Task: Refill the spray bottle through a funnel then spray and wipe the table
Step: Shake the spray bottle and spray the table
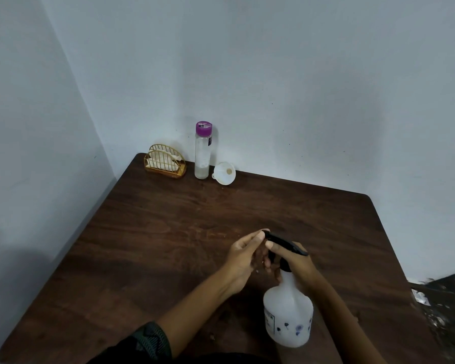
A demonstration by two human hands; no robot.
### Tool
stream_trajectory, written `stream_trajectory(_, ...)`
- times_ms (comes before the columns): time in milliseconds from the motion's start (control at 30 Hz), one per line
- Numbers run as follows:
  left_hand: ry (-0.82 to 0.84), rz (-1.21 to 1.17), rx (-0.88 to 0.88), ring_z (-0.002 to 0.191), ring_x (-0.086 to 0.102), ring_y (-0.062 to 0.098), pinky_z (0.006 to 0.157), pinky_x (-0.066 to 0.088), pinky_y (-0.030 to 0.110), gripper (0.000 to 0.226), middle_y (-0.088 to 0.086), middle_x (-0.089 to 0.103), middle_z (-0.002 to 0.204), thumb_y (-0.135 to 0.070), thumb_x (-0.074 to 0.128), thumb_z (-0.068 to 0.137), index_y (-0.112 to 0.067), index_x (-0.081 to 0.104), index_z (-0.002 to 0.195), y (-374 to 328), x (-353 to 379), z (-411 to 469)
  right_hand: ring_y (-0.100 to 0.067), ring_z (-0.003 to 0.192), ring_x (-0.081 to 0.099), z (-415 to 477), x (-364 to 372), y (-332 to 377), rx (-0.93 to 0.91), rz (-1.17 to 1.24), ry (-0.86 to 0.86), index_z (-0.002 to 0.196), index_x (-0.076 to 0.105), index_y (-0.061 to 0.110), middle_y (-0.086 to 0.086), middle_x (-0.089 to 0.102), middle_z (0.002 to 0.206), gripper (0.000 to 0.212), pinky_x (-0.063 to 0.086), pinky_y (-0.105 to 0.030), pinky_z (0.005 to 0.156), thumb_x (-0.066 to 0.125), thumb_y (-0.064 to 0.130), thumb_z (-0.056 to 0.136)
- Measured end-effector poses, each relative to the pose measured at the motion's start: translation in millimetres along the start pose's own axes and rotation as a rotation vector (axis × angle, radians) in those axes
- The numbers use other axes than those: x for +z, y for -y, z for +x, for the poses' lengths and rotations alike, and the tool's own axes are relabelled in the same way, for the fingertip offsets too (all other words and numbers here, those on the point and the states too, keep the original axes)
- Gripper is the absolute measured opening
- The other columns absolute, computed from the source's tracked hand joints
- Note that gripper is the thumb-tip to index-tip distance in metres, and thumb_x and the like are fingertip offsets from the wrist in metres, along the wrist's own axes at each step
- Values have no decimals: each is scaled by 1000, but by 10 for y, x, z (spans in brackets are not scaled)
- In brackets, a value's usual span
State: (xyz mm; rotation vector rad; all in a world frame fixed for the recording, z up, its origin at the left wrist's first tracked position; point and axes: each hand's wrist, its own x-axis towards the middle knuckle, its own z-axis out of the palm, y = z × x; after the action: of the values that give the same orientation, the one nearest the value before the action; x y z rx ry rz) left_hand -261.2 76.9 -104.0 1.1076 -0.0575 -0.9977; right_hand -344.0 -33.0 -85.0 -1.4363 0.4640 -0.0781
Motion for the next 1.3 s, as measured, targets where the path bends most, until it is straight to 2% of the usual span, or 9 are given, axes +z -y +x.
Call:
stream_trajectory(167,-116,-43,-42,60,57,16,57,44,30,22,3,64,71,-37,59,90,-16,63,86,-19,129,-11,-17,55,59,-56,159,23,-97,-140,-98,84,67,3,-6,64,62,5,47,-24,49,64,6,86)
stream_trajectory(267,-177,46,-51,61,52,14,54,41,26,31,1,57,70,-45,54,91,-15,57,87,-57,187,-12,-15,56,61,-97,272,27,-191,-186,-138,85,67,7,-8,64,64,17,48,-23,50,58,-7,86)
stream_trajectory(500,-198,-175,-177,93,64,19,86,48,34,56,6,70,95,-55,27,97,-12,62,106,18,66,-68,-4,72,67,-118,109,-7,-90,-178,-145,94,66,7,-3,70,80,21,52,-16,65,55,-9,86)
stream_trajectory(600,-204,-194,-187,100,62,19,88,47,33,49,5,69,102,-47,28,100,-13,62,109,36,-6,-67,-6,67,66,-119,83,-40,-60,-159,-156,89,67,8,-1,70,72,16,50,-15,59,59,-6,86)
stream_trajectory(667,-194,-184,-188,102,61,19,88,48,33,44,4,68,106,-43,31,100,-15,63,104,47,-13,-62,-10,58,62,-87,102,-84,-41,-153,-251,82,67,7,-1,66,64,7,48,-17,53,63,3,86)
stream_trajectory(767,-177,-157,-206,104,59,19,92,44,33,36,2,66,109,-39,35,101,-17,64,102,69,-7,-73,-10,50,53,-25,95,-146,26,-121,-418,75,64,4,-5,57,56,14,44,-20,47,65,12,87)
stream_trajectory(1000,-233,-151,-230,90,66,15,90,44,34,24,1,71,99,-29,47,96,-14,65,102,104,-25,-60,-16,68,68,-93,51,-52,48,-136,-225,87,69,0,-11,70,75,16,53,-21,58,61,14,89)
stream_trajectory(1200,-235,-135,-235,92,62,15,83,45,31,22,0,70,100,-27,47,96,-17,66,98,114,-33,-33,-14,48,54,-25,120,-116,80,-38,-415,74,65,0,-7,58,55,16,46,-20,45,65,10,86)
stream_trajectory(1300,-220,-148,-218,95,64,16,83,46,30,20,1,70,102,-26,49,96,-16,67,99,92,-50,-26,-23,63,62,-33,61,-108,115,-22,-253,87,68,0,-14,65,69,16,52,-29,50,69,15,83)
